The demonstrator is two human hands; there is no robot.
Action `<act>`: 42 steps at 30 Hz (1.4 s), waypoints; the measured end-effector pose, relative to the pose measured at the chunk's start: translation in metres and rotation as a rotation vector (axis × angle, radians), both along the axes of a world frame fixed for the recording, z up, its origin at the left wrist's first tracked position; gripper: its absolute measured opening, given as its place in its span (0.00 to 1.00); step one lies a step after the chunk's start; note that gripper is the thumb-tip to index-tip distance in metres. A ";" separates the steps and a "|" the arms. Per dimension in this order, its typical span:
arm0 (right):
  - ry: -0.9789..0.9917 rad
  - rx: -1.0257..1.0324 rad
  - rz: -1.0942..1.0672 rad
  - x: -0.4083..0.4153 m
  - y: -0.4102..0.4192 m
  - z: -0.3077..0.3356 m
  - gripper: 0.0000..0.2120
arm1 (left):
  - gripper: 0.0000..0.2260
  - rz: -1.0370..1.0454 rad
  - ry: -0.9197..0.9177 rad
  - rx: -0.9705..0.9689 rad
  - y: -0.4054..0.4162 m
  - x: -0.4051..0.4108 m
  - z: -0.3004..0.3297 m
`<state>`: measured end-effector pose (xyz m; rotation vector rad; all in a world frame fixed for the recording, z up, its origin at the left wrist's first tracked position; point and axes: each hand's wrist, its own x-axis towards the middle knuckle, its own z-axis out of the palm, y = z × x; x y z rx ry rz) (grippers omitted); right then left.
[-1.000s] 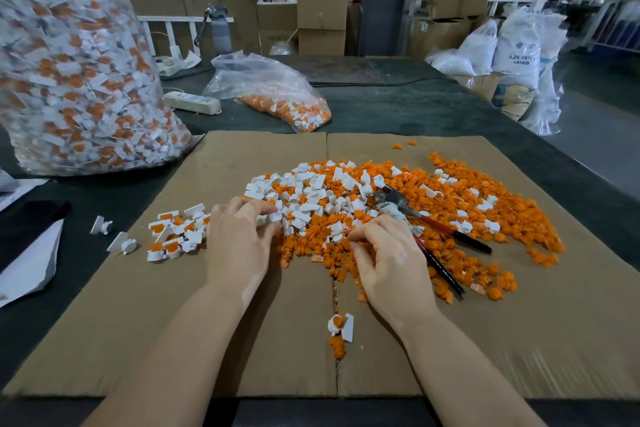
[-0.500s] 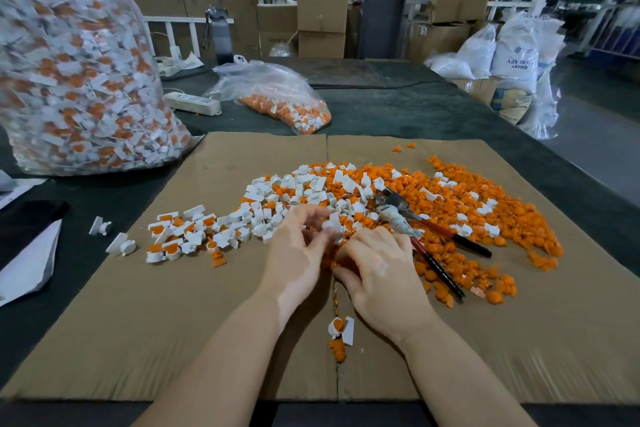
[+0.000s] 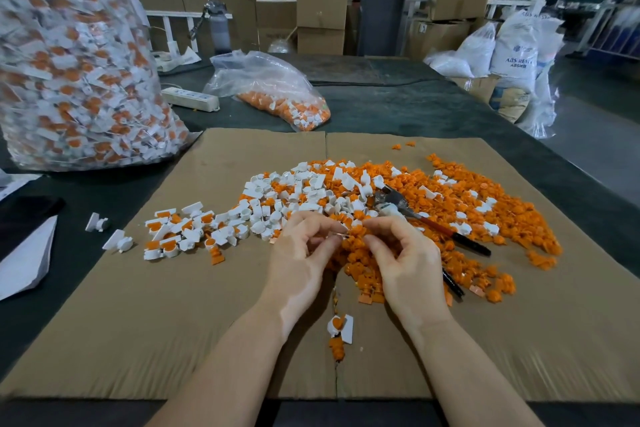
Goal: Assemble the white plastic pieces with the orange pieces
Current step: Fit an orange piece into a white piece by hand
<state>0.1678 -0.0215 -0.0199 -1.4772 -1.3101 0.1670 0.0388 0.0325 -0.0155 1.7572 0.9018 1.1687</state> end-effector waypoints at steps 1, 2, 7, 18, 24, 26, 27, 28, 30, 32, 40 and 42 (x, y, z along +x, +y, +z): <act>0.005 -0.004 0.002 0.000 0.000 0.000 0.09 | 0.10 0.018 0.044 0.039 0.000 -0.001 0.000; 0.006 -0.002 0.006 0.000 0.000 0.000 0.09 | 0.11 0.031 0.074 0.064 0.000 -0.002 0.000; 0.005 0.018 0.011 0.001 0.000 0.000 0.09 | 0.14 0.043 0.128 0.107 -0.001 -0.001 -0.001; -0.074 0.057 0.028 0.000 0.001 -0.002 0.09 | 0.14 0.096 0.122 0.086 0.001 -0.002 -0.005; -0.298 0.121 0.041 -0.002 0.001 -0.002 0.07 | 0.17 0.067 0.083 0.077 0.000 -0.002 -0.004; -0.356 0.119 0.033 -0.003 0.000 -0.002 0.07 | 0.18 0.058 0.073 0.044 0.000 -0.001 -0.004; -0.376 0.113 0.026 -0.003 0.000 -0.002 0.07 | 0.18 0.061 0.076 0.027 0.000 -0.001 -0.003; -0.393 0.106 0.020 -0.004 0.000 -0.002 0.07 | 0.18 0.064 0.086 0.010 0.000 0.000 -0.003; -0.424 0.091 0.006 -0.005 0.000 -0.002 0.07 | 0.17 0.065 0.112 -0.018 0.000 0.000 -0.003; -0.440 0.084 -0.010 -0.005 0.001 -0.002 0.07 | 0.15 0.052 0.110 -0.044 -0.001 -0.001 -0.003; -0.380 0.085 -0.017 -0.007 0.002 -0.001 0.07 | 0.11 0.011 0.103 -0.079 -0.002 -0.001 0.000; -0.329 0.082 -0.026 -0.007 0.001 0.000 0.07 | 0.14 0.020 0.060 -0.107 -0.001 -0.001 -0.001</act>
